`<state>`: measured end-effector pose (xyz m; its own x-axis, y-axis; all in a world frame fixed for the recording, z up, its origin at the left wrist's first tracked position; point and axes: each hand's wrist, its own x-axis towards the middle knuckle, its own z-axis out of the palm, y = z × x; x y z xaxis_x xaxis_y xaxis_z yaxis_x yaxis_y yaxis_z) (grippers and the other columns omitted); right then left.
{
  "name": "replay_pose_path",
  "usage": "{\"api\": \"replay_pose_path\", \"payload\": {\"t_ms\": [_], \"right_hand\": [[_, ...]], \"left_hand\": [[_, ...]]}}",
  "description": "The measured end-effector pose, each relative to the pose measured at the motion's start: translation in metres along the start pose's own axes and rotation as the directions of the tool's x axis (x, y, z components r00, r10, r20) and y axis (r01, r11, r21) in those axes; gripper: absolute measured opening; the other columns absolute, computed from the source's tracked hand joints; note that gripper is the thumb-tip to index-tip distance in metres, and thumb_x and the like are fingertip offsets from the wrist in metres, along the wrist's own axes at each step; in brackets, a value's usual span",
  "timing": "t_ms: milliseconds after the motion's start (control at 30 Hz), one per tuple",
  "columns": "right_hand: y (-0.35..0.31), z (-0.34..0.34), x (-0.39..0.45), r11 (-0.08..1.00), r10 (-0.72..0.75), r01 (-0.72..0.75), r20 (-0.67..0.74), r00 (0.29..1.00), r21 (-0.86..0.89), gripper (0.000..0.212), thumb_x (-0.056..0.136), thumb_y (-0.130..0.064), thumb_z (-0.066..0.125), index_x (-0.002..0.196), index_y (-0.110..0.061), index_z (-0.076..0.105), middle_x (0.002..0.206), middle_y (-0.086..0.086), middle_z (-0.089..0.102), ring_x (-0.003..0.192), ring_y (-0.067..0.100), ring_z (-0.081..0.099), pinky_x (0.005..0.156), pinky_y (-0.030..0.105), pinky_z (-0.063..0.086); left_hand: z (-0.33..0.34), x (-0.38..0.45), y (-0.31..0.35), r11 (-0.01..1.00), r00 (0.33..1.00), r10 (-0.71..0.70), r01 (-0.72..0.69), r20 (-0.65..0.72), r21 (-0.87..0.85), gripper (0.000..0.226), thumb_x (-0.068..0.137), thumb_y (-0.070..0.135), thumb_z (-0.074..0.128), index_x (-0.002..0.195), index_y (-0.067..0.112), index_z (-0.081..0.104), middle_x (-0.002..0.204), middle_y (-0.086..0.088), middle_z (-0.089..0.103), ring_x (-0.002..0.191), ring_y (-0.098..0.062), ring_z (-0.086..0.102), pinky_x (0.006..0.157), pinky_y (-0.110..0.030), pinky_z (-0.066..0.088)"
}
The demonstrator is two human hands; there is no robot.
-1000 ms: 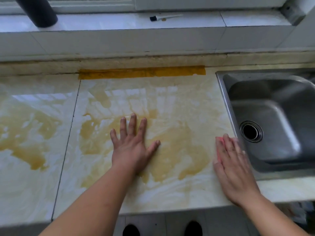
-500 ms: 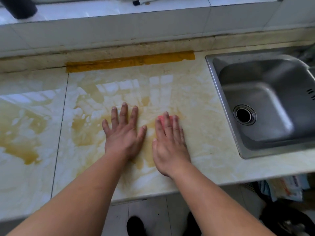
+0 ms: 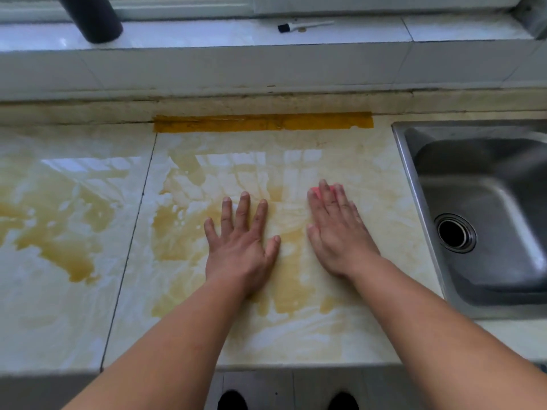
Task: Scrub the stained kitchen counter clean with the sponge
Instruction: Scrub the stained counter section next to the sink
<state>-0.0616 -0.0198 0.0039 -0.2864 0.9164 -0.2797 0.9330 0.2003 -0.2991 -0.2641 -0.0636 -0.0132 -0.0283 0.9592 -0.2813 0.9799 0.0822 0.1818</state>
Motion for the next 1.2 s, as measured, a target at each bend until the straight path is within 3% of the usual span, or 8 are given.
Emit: {"api": "replay_pose_path", "payload": {"t_ms": [100, 333, 467, 567, 733, 867, 1033, 1200], "right_hand": [[-0.005, -0.002, 0.014, 1.000, -0.007, 0.007, -0.015, 1.000, 0.007, 0.065, 0.105, -0.039, 0.023, 0.160, -0.027, -0.010, 0.165, -0.009, -0.027, 0.150, 0.015, -0.029, 0.124, 0.038, -0.011], [0.036, -0.004, -0.090, 0.987, -0.130, 0.136, 0.075, 0.989, -0.086, 0.062, 0.098, -0.046, 0.004, 0.156, -0.038, -0.018, 0.160, -0.021, -0.032, 0.147, 0.003, -0.031, 0.124, 0.032, -0.006], [0.054, -0.022, -0.008, 0.994, 0.107, -0.108, -0.079, 0.991, 0.000, 0.065, 0.099, -0.043, 0.011, 0.159, -0.031, -0.012, 0.164, -0.012, -0.028, 0.149, 0.009, -0.030, 0.125, 0.038, -0.006], [0.034, -0.032, 0.061, 0.977, 0.214, -0.212, -0.083, 0.973, 0.025, 0.067, 0.103, -0.040, 0.020, 0.160, -0.023, -0.012, 0.166, -0.002, -0.024, 0.151, 0.020, -0.025, 0.125, 0.042, -0.006], [-0.034, -0.011, 0.064, 0.995, -0.095, 0.094, -0.033, 0.995, -0.016, 0.064, 0.105, -0.037, 0.023, 0.161, -0.026, -0.006, 0.167, -0.008, -0.021, 0.152, 0.017, -0.024, 0.122, 0.035, -0.010], [0.004, -0.018, 0.033, 0.966, -0.244, 0.243, 0.010, 0.970, -0.088, 0.061, 0.106, -0.032, 0.025, 0.160, -0.035, -0.002, 0.166, -0.018, -0.015, 0.151, 0.004, -0.021, 0.124, 0.031, -0.005], [0.092, -0.029, -0.015, 0.998, 0.001, -0.004, -0.044, 0.999, -0.057, 0.064, 0.096, -0.036, 0.023, 0.160, -0.033, 0.016, 0.168, -0.008, 0.013, 0.155, 0.009, 0.000, 0.125, 0.029, 0.001], [0.090, -0.005, -0.111, 0.999, 0.042, -0.042, -0.048, 0.998, -0.017, 0.068, 0.095, -0.043, 0.026, 0.158, -0.018, 0.029, 0.165, 0.000, 0.024, 0.155, 0.020, 0.011, 0.124, 0.024, 0.000]], "left_hand": [[0.002, 0.001, -0.001, 1.000, 1.000, 0.000, 0.000, 0.001, -0.003, 0.075, 0.098, 0.070, 0.010, 0.160, 0.040, -0.020, 0.166, 0.006, -0.037, 0.152, -0.026, -0.037, 0.122, -0.064, -0.012], [0.004, 0.000, -0.002, 1.000, 1.000, 0.002, -0.002, -0.013, -0.013, 0.075, 0.099, 0.070, 0.011, 0.160, 0.041, -0.021, 0.165, 0.006, -0.040, 0.150, -0.026, -0.039, 0.122, -0.063, -0.013], [0.002, -0.001, -0.001, 1.000, 1.000, 0.004, -0.004, -0.015, -0.009, 0.075, 0.099, 0.070, 0.010, 0.159, 0.040, -0.023, 0.163, 0.006, -0.042, 0.149, -0.025, -0.041, 0.122, -0.063, -0.013], [0.001, -0.001, 0.000, 1.000, 1.000, 0.000, 0.000, -0.013, -0.005, 0.075, 0.099, 0.070, 0.010, 0.159, 0.040, -0.022, 0.164, 0.006, -0.041, 0.149, -0.025, -0.042, 0.122, -0.063, -0.014], [0.003, 0.000, 0.001, 1.000, 1.000, -0.013, 0.013, -0.008, 0.007, 0.076, 0.097, 0.071, 0.012, 0.160, 0.041, -0.021, 0.164, 0.007, -0.041, 0.148, -0.024, -0.043, 0.122, -0.062, -0.015], [0.001, -0.001, 0.000, 1.000, 1.000, -0.011, 0.011, 0.004, -0.010, 0.076, 0.099, 0.070, 0.012, 0.159, 0.041, -0.023, 0.162, 0.007, -0.043, 0.146, -0.024, -0.045, 0.121, -0.062, -0.018], [0.000, 0.000, -0.001, 1.000, 1.000, 0.007, -0.006, 0.025, -0.027, 0.076, 0.099, 0.069, 0.014, 0.159, 0.040, -0.022, 0.163, 0.005, -0.042, 0.147, -0.026, -0.044, 0.120, -0.063, -0.019], [-0.006, 0.001, -0.004, 0.997, 0.996, 0.035, -0.030, 0.087, -0.065, 0.078, 0.100, 0.065, 0.023, 0.161, 0.039, -0.018, 0.165, 0.005, -0.038, 0.150, -0.028, -0.040, 0.120, -0.064, -0.019]]}}
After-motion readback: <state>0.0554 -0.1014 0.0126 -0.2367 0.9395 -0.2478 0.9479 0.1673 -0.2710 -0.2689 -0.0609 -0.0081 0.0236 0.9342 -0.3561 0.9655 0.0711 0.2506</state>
